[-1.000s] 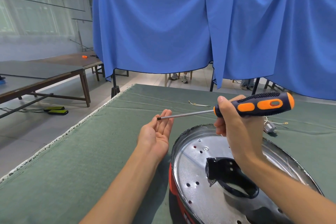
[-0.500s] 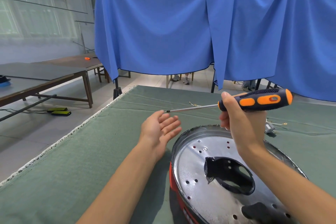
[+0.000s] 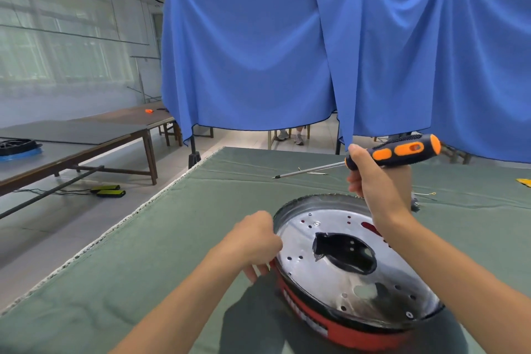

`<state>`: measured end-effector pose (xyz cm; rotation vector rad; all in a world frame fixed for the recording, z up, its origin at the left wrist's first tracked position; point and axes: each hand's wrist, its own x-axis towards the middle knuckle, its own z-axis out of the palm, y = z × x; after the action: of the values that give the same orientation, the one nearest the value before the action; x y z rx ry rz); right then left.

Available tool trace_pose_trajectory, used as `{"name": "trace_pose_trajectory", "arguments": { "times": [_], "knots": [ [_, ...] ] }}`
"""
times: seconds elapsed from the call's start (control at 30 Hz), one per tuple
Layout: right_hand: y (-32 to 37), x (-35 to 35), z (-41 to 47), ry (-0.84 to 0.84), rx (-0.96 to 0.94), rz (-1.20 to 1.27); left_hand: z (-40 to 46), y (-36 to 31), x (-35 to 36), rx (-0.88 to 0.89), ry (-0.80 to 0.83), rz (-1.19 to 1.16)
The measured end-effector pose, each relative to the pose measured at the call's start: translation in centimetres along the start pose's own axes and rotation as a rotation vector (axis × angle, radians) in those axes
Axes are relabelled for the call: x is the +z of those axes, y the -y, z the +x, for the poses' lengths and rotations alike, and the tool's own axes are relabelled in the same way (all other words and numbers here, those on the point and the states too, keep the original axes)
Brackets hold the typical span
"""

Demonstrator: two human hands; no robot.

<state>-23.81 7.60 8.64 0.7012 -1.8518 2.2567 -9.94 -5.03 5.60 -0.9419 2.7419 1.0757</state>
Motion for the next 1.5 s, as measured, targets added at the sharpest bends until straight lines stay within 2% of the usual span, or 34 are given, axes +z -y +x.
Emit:
{"name": "trace_pose_trajectory", "arguments": {
  "times": [0.17,0.3,0.4,0.5,0.6,0.8,1.0,1.17,1.23,1.33,1.4,1.5],
  "knots": [
    [1.6,-1.8,0.1,0.01,-0.061,-0.002,2.7,-1.1,-1.9,0.035,0.011,0.073],
    [2.7,-2.9,0.9,-0.049,-0.079,0.039,6.1,-3.2,-4.5,0.21,-0.088,0.196],
    [2.8,-3.3,1.6,-0.078,-0.081,0.028,8.3,-5.0,-4.4,0.356,-0.107,0.143],
    [2.7,-3.6,2.2,-0.1,-0.079,-0.001,9.5,-5.8,-3.0,0.407,-0.138,0.06],
    [2.3,-4.0,2.7,-0.111,-0.102,-0.011,9.9,-4.8,-2.4,0.381,-0.125,0.063],
    [1.4,-3.6,3.0,-0.115,-0.107,0.057,9.1,-0.7,-3.0,0.218,-0.073,0.17],
    [0.8,-2.6,2.5,-0.115,-0.14,-0.065,9.1,0.3,-2.4,0.223,-0.279,0.034],
    [0.9,-1.9,2.6,-0.117,-0.287,-0.205,10.0,0.0,-1.9,0.241,-0.322,0.015],
    [1.0,-1.6,2.8,-0.121,-0.329,-0.243,10.2,0.1,-2.0,0.247,-0.282,-0.063],
    [1.0,-0.7,3.5,-0.121,-0.358,-0.271,10.1,0.9,-2.3,0.224,-0.131,-0.261],
    [1.1,-0.2,4.0,-0.105,-0.387,-0.284,9.8,1.5,-2.4,0.185,-0.034,-0.309],
    [1.1,0.7,4.3,-0.074,-0.436,-0.313,9.5,2.1,-2.1,0.097,-0.003,-0.339]
  ]
}}
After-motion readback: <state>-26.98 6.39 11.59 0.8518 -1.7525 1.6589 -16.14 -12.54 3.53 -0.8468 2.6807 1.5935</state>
